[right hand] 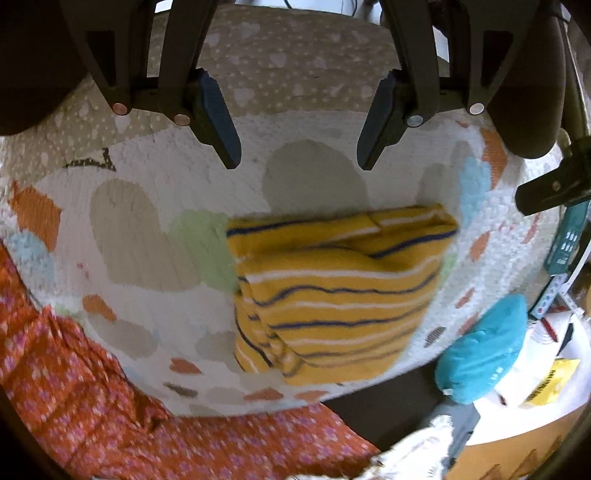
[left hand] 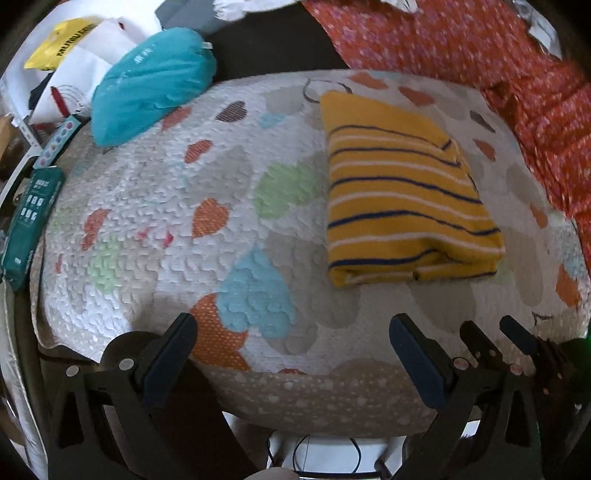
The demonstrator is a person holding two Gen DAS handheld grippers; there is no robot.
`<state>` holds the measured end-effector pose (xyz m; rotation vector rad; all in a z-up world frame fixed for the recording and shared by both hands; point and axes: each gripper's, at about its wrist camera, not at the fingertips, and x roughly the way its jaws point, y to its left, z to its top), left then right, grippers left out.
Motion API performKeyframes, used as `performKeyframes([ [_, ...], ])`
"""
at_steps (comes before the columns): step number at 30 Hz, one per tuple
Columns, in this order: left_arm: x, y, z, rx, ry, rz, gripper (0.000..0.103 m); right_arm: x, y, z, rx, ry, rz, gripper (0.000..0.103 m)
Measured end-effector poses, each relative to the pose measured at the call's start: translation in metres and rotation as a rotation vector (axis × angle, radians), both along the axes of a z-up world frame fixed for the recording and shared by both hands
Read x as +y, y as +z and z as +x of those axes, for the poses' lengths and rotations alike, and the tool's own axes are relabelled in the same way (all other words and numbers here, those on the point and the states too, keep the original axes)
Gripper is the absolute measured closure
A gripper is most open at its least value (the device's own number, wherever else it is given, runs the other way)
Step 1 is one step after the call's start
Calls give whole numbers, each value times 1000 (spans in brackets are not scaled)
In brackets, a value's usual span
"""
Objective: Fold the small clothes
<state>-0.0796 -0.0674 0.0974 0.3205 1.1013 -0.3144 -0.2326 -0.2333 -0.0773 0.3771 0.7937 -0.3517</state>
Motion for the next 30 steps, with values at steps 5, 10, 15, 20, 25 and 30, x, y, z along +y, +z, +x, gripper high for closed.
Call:
performKeyframes([
  [5,0,-12,11,59,3,9,0,-8,-10,8,26,-16,21,33],
  [10,2,-22,19,101,22,4,0,-4,-14,18,43,13,5,33],
  [15,3,-26,22,120,23,-3,0,-1,-16,23,58,34,-12,33],
  [20,3,-28,22,125,23,-1,0,-2,-18,25,66,28,-10,33],
  [25,9,-33,25,117,35,9,0,1,-19,24,62,42,-5,33],
  [30,23,-62,42,169,95,36,0,-1,-17,17,48,30,1,33],
])
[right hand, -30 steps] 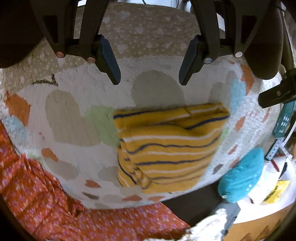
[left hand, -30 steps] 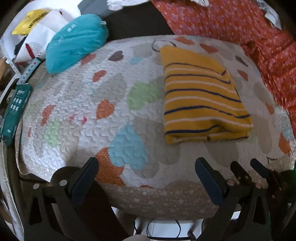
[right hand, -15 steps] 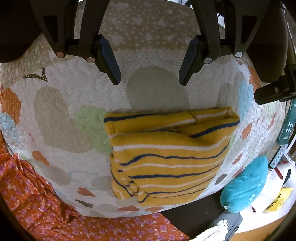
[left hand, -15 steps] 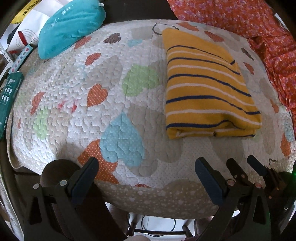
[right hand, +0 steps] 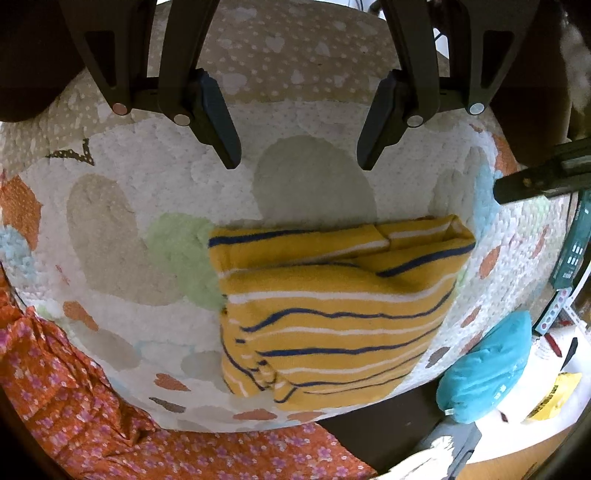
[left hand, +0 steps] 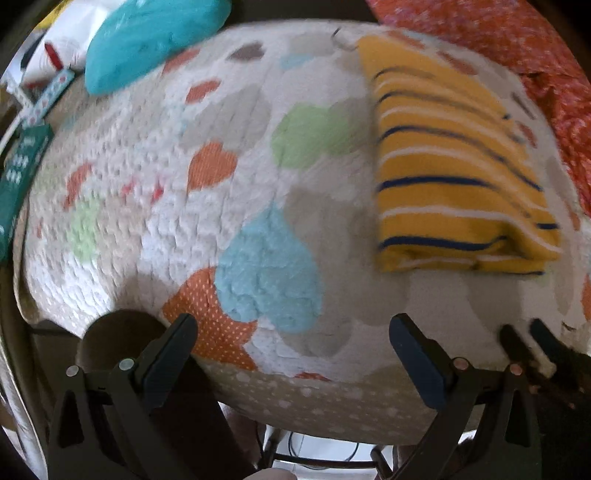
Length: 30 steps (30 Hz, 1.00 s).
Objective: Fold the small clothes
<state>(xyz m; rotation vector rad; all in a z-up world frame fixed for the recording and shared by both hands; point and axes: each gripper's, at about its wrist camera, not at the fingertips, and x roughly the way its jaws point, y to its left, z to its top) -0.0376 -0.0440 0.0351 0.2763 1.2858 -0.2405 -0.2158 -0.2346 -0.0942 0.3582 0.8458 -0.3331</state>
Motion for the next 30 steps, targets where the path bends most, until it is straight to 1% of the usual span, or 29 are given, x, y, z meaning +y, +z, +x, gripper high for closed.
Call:
performKeyframes([
  [4,11,-40,5,111,26,48,0,-11,-6,-7,19,-41,30,33],
  [5,12,-47,4,127,28,52,0,-14,-8,-8,21,-51,36,33],
  [7,17,-48,1,115,40,26,0,-18,-10,-9,24,-67,49,33],
  [11,12,-47,-3,82,-3,60,0,-18,-9,-9,20,-66,48,33],
  [13,12,-48,-4,83,-11,60,0,-18,-9,-9,15,-61,52,33],
  [15,13,-51,-6,109,-2,40,0,-20,-8,-10,9,-66,56,33],
  [18,23,-58,-2,194,15,-12,0,-29,-3,-14,-11,-100,66,33],
  [19,25,-60,1,240,12,-21,0,-34,0,-16,-21,-116,72,33],
  [20,27,-59,2,256,12,-30,3,-38,3,-18,-32,-131,79,33],
  [21,29,-55,3,255,13,-44,23,-44,6,-20,-45,-146,88,33],
  [22,29,-46,4,253,-2,-73,42,-50,10,-22,-59,-160,96,33],
  [24,27,-29,8,231,-25,-111,54,-65,21,-25,-97,-186,120,33],
  [26,22,-4,21,170,-42,-191,54,-80,31,-23,-135,-197,158,32],
  [27,19,5,27,150,-44,-214,52,-90,34,-20,-159,-194,194,30],
  [28,13,16,41,124,-49,-247,43,-100,38,-14,-188,-187,241,30],
  [30,1,25,66,98,-45,-300,30,-123,41,5,-241,-177,339,27],
])
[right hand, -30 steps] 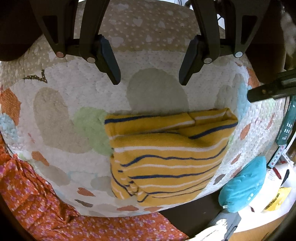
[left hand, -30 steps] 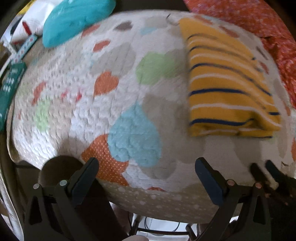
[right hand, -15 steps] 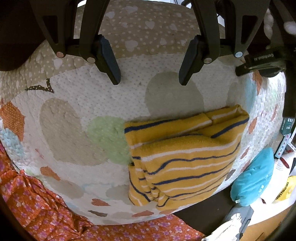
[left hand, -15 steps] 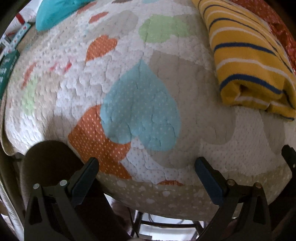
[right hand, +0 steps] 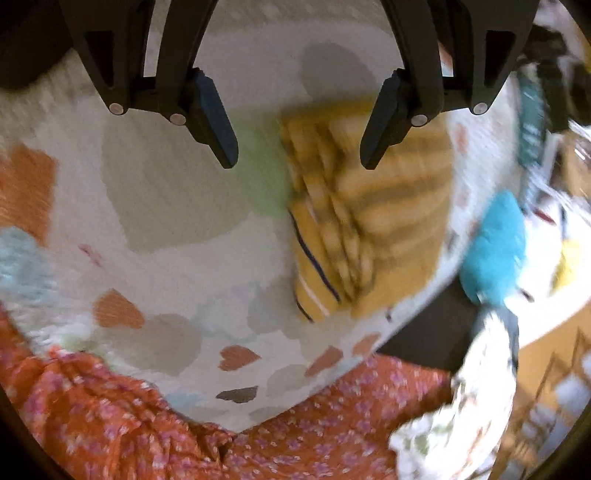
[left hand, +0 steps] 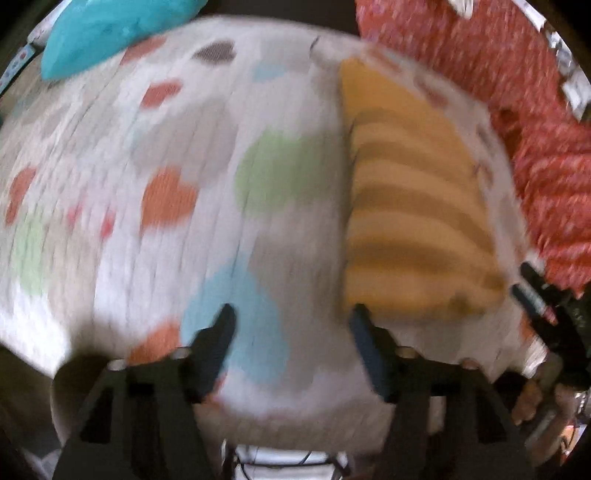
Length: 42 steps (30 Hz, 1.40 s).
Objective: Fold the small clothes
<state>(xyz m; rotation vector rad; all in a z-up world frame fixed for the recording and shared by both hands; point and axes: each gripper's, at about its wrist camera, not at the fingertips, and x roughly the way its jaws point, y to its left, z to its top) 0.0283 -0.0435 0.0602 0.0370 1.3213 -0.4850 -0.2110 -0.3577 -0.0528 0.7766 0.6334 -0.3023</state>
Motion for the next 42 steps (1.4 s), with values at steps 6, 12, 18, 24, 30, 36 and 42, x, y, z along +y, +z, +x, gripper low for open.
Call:
performKeyframes([
  [6,-54,-24,65,48,-42,-86,28,-35,-14,81,-36,79,103,26],
  [12,-82,-54,102,198,-50,-238,10,-49,-31,141,-32,129,176,12],
  [18,-102,-40,89,215,-84,-253,63,-38,-12,169,-16,204,141,59],
  [24,-104,3,110,123,-84,-268,67,-31,38,178,-131,232,107,65],
  [30,-121,4,141,25,-72,-94,62,-39,47,214,-127,212,49,57],
  [36,-109,-5,130,33,-67,-89,59,-61,36,203,-4,72,-79,56],
  [42,-85,9,97,2,-44,-122,55,-50,58,196,-76,181,-79,56],
])
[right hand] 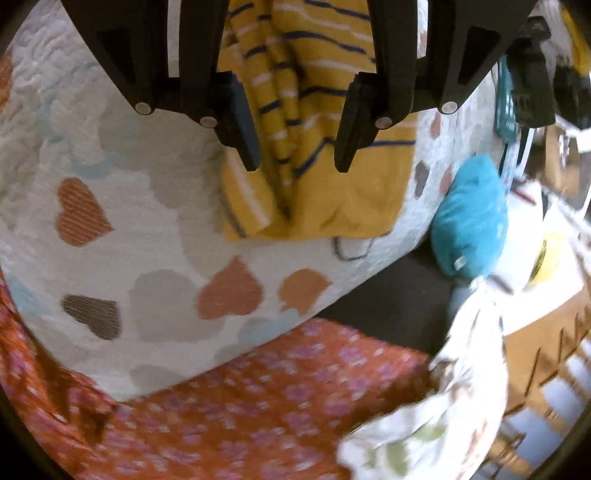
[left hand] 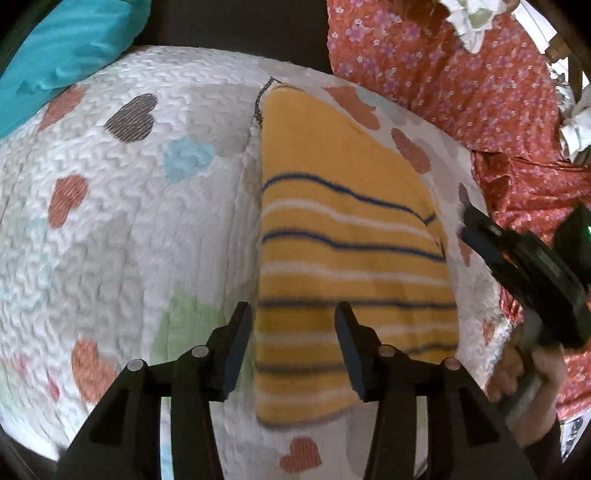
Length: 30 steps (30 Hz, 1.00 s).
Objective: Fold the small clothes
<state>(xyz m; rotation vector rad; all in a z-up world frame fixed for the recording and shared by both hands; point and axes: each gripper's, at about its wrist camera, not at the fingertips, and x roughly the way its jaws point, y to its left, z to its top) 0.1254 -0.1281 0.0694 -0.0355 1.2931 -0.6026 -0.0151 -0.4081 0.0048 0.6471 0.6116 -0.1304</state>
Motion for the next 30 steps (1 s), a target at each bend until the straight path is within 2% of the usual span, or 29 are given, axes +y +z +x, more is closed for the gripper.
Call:
performKeyframes([
  [4,19,0,-22,18,8,-6,54,15,-19,37,60,67,2,58],
  [5,22,1,-27,21,9,-3,54,16,-26,46,94,85,15,83],
  [6,27,1,-30,20,11,-2,54,16,-30,50,107,102,38,91],
  [8,35,3,-36,11,19,7,52,7,-24,41,88,49,62,97],
  [11,46,-1,-40,26,26,10,50,-6,-22,31,156,-43,-11,98],
  [13,51,-5,-40,35,38,20,50,-8,-26,30,216,-64,-65,98],
  [18,63,-5,-45,46,73,17,50,8,-8,24,223,-84,-149,94],
  [20,67,1,-49,14,75,32,50,18,9,9,165,-110,-180,94],
  [24,74,2,-56,2,87,45,48,65,31,-16,27,23,-157,94],
  [25,76,2,-58,6,93,46,48,76,27,-18,14,86,-122,94],
  [27,81,3,-63,9,101,49,48,89,8,-14,52,158,-82,94],
  [30,90,12,-75,-16,106,55,47,78,-38,-12,200,105,-64,96],
])
